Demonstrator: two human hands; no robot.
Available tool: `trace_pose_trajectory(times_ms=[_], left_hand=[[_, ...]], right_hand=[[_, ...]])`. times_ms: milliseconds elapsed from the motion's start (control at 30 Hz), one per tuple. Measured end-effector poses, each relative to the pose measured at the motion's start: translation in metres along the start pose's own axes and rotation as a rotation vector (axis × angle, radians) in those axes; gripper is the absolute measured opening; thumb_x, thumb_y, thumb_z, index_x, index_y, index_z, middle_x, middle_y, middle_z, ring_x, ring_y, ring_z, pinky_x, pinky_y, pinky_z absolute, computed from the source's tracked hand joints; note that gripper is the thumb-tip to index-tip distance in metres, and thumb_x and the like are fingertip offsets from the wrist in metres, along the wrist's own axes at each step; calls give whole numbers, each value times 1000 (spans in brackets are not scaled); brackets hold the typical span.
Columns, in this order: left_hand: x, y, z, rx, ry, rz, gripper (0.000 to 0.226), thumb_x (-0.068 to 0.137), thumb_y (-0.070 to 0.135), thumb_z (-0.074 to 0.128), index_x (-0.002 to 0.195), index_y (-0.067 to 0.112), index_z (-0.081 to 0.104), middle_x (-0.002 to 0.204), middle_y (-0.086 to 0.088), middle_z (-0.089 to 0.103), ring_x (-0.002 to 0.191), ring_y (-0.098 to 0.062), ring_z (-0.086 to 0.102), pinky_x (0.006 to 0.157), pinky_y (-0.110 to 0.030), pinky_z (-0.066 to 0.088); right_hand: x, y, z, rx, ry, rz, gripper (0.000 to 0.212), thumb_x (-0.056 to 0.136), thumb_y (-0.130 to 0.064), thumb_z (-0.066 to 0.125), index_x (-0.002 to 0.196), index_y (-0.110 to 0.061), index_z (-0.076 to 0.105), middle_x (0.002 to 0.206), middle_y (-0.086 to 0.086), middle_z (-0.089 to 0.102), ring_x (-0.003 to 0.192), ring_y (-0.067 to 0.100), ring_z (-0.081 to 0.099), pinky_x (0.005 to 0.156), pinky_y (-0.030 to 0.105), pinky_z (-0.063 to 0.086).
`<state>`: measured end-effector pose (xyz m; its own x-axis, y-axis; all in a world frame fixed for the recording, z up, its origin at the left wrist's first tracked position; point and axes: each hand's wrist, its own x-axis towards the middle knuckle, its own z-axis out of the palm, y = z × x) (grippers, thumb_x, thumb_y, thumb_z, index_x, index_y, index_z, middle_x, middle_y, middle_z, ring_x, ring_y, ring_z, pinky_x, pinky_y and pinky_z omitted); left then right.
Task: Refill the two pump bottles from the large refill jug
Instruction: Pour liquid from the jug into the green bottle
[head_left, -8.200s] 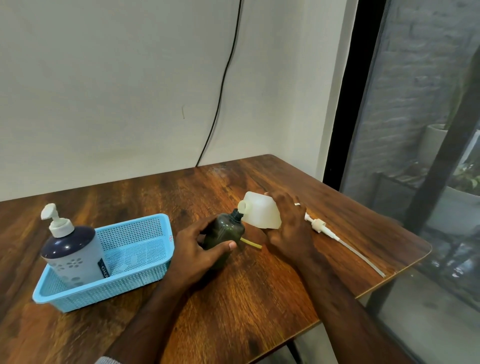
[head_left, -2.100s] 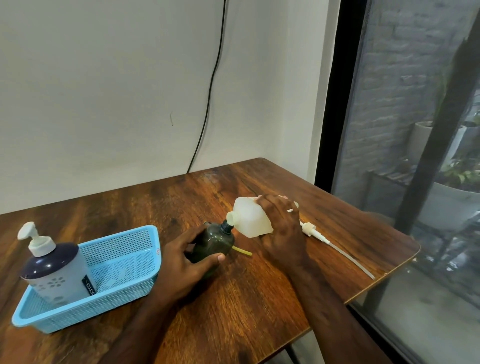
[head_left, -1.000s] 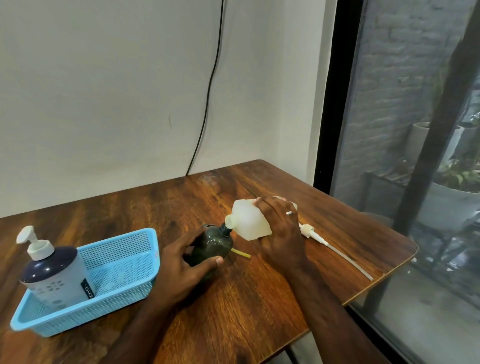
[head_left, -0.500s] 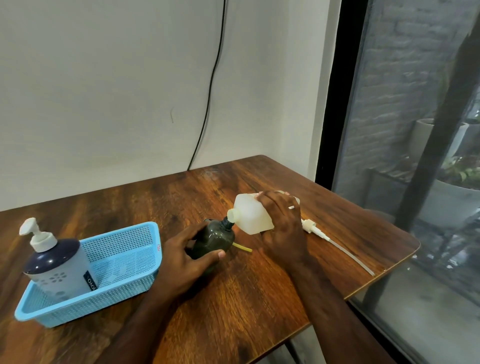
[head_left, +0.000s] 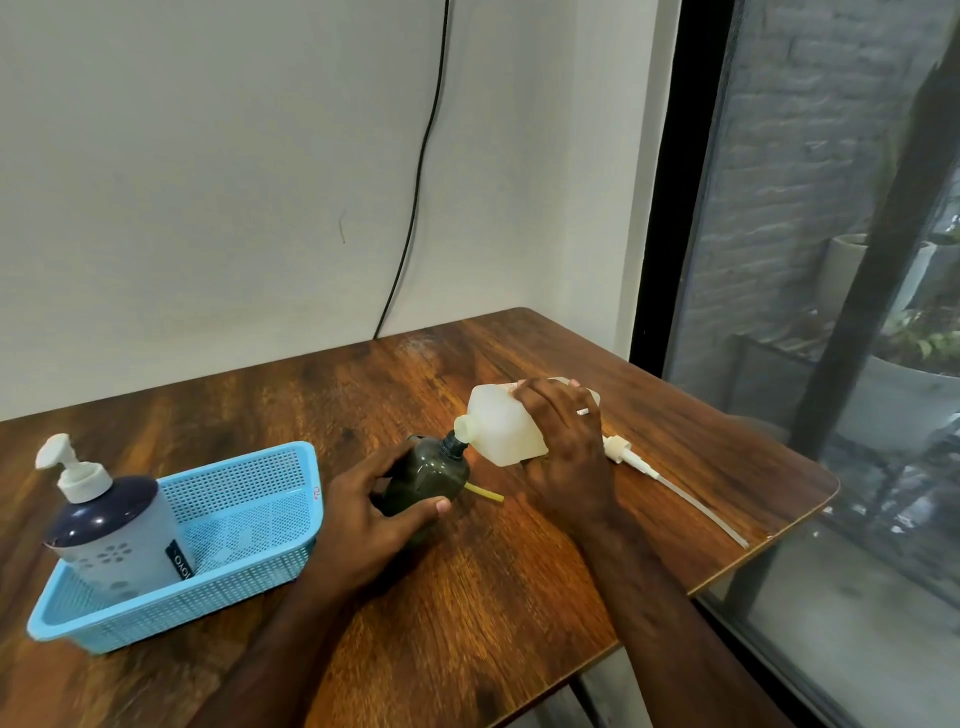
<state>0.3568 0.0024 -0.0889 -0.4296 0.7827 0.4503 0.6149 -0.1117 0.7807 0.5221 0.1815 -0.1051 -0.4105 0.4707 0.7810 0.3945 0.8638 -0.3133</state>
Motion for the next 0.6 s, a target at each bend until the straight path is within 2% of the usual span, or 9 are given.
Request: trace_pose_trajectory(times_ms=[367, 600], left_hand=[[-1, 2, 0, 2, -7, 7, 60, 72, 28, 85, 123, 39, 56, 109, 32, 58, 100, 20, 54, 73, -4, 46], [-1, 4, -1, 8, -1, 18, 62, 72, 23, 86, 115, 49, 51, 108, 33, 56, 99, 22, 53, 72, -2, 46]], right_hand=[[0, 0, 1, -5, -1, 6, 79, 74, -37, 85, 140, -29, 43, 143, -1, 51, 132, 23, 47, 111, 52, 39], [0, -2, -1, 3, 13, -11, 77, 73, -39, 84, 138, -26, 46, 141, 0, 52, 130, 22, 47, 114, 53, 36]])
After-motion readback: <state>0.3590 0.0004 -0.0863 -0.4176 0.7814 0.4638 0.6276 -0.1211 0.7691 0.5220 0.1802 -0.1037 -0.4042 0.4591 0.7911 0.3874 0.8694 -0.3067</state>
